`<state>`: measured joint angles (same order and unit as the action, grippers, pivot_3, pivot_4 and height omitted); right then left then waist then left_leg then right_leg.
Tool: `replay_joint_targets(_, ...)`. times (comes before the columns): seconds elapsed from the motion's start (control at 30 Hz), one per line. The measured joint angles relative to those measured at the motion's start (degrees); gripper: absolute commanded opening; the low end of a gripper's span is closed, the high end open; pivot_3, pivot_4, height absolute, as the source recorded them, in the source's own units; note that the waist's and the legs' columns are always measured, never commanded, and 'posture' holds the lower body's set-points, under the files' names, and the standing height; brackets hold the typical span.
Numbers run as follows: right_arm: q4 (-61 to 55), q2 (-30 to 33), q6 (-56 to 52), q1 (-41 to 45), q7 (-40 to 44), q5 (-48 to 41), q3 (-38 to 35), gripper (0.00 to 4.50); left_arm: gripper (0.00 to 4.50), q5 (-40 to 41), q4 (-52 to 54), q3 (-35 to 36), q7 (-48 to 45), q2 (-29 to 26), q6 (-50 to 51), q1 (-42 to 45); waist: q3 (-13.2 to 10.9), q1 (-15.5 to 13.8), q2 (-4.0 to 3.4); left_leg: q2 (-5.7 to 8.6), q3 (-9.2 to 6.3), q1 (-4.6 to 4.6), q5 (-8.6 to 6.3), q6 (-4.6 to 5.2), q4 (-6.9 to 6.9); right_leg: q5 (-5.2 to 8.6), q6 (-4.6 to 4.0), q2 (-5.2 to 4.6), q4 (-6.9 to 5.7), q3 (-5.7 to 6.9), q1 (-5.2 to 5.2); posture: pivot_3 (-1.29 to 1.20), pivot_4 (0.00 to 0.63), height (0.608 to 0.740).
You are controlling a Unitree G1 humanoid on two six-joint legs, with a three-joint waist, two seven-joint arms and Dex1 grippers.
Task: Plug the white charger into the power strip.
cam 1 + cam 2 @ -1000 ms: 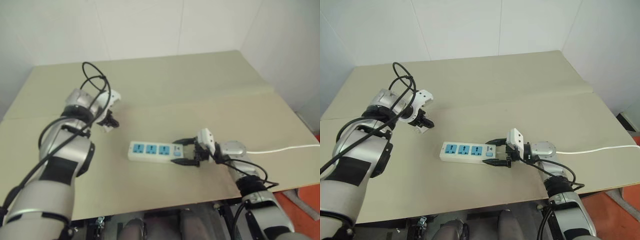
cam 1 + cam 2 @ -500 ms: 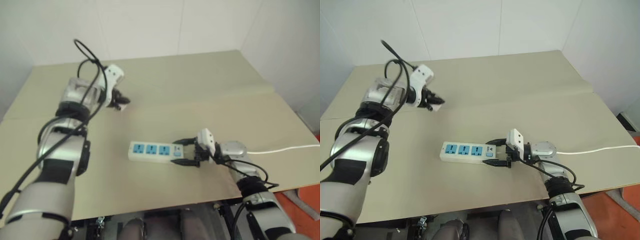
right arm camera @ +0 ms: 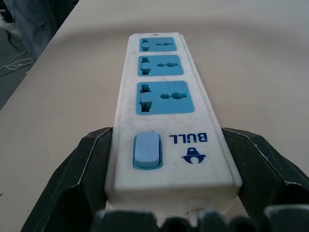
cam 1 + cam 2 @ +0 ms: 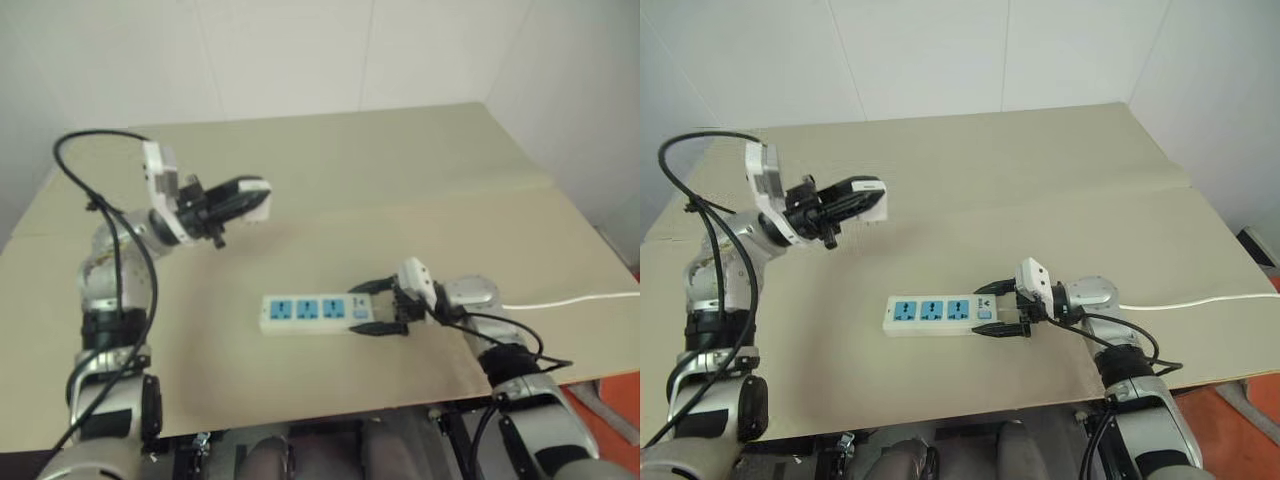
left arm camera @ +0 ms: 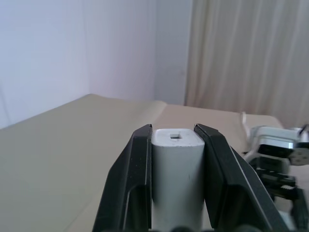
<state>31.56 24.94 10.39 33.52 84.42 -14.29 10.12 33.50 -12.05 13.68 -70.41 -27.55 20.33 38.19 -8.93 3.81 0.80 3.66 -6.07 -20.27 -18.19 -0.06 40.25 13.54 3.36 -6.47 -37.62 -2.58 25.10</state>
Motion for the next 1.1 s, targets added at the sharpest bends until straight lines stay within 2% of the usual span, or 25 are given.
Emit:
replay_joint_targets(0.17,1.39,-0.66,0.82,0.83,0.18,0.18,0.6,3.38,1.01,4.31,3.97,-1.23,2.11,7.21,0.71,-5.9,0.12,0.26,0.06,-0.04,0.02,0.04,0.0,0.0,0.02,-0.02,-0.03,0.03,0.02,-0.02,-0.02,0.0,0.15,0.74)
replay_joint_targets(0.3,1.04,-1.05,0.92,0.48,-0.16,0.41,0.6,3.38,1.01,5.16,5.03,-3.49,1.93,10.31,1.0,-8.39,0.13,0.26,0.08,-0.07,0.03,0.07,0.0,-0.01,0.02,-0.06,-0.09,0.06,0.12,-0.02,-0.02,0.0,0.15,0.74)
replay_joint_targets(0.5,-1.39,-1.44,0.84,-1.32,-0.62,0.71,0.7,3.38,1.01,4.5,3.79,-8.29,-2.18,10.33,0.89,-8.35,0.22,0.17,0.07,-0.08,0.04,0.1,0.0,-0.01,0.02,-0.14,-0.13,0.09,0.34,-0.02,-0.07,0.0,0.15,0.74)
replay_joint_targets(0.7,-4.18,-1.94,0.27,-2.89,-1.19,1.32,0.89,3.38,1.01,-0.55,-1.98,-15.02,-7.11,11.41,-2.98,-8.14,0.33,0.22,0.07,-0.17,0.06,0.1,0.0,-0.01,0.0,-0.24,-0.2,0.21,0.49,-0.01,-0.09,0.0,0.15,0.74)
replay_joint_targets(1.1,-5.58,-2.55,-0.75,-3.46,-2.16,1.97,1.13,3.38,1.01,-2.72,-4.99,-17.24,-10.75,11.82,-5.3,-9.04,0.35,0.26,0.06,-0.3,0.11,0.16,0.0,-0.01,-0.01,-0.33,-0.3,0.34,0.51,-0.03,-0.09,0.0,0.15,0.74)
